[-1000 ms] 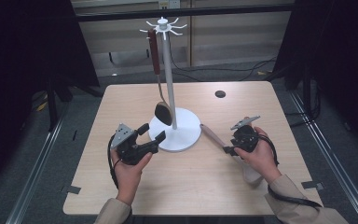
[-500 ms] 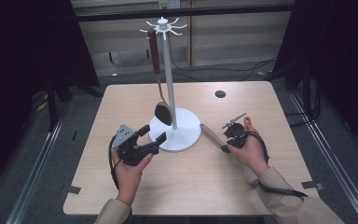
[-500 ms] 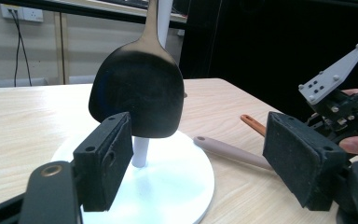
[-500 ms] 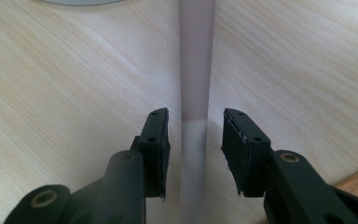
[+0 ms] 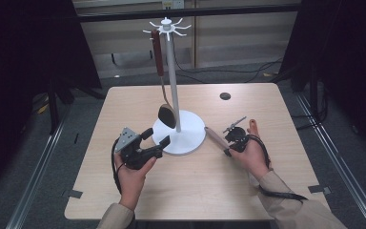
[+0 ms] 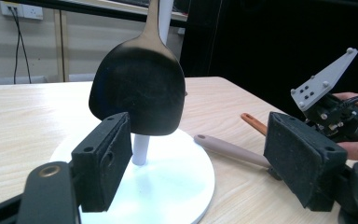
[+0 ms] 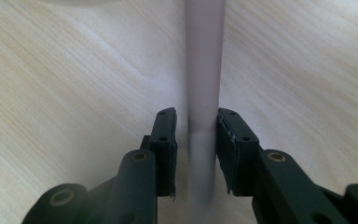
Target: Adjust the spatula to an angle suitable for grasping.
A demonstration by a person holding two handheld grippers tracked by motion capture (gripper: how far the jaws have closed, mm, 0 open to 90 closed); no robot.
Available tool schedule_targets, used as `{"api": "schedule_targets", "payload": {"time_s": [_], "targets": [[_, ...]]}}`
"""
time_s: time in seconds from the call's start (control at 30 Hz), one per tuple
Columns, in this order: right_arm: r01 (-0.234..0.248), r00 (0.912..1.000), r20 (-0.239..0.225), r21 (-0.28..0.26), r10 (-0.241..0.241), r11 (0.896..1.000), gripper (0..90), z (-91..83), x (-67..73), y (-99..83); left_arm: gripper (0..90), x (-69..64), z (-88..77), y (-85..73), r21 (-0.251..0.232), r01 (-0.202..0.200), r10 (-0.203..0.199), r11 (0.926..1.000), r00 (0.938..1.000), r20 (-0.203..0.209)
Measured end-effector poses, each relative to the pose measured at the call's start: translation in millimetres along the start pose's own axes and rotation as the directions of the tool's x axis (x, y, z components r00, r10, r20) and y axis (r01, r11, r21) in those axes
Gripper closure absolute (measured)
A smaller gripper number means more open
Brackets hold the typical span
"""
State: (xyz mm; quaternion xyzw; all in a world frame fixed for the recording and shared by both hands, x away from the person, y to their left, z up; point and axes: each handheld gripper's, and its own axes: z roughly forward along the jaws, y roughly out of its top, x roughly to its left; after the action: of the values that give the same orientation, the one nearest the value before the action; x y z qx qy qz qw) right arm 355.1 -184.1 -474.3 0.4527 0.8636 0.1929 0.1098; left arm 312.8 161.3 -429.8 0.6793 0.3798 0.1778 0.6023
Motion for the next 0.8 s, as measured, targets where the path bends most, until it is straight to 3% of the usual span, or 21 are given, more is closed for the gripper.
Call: {"api": "schedule_targets", "payload": {"time_s": [0.17,0.53,0.8], "targets": [[-0.013,0.9999,-0.006,-0.004,0.013,1.0,76.2,-1.4,-3.0,-0.8,23.1,-1.6,1.8,-0.2,-0.002,-0.001,0.001,1.0,1.0,0.009],[-0.034,0.9989,-0.035,-0.043,0.032,0.999,76.7,-10.9,-4.6,-5.4,23.1,-2.9,2.9,0.4,-0.002,-0.004,0.004,1.0,0.9999,0.009],[-0.044,0.9964,-0.077,-0.115,0.035,0.992,76.9,-31.2,-7.6,-9.1,23.2,-6.3,7.2,-0.9,0.011,-0.022,0.021,0.9997,0.9996,0.017]]}}
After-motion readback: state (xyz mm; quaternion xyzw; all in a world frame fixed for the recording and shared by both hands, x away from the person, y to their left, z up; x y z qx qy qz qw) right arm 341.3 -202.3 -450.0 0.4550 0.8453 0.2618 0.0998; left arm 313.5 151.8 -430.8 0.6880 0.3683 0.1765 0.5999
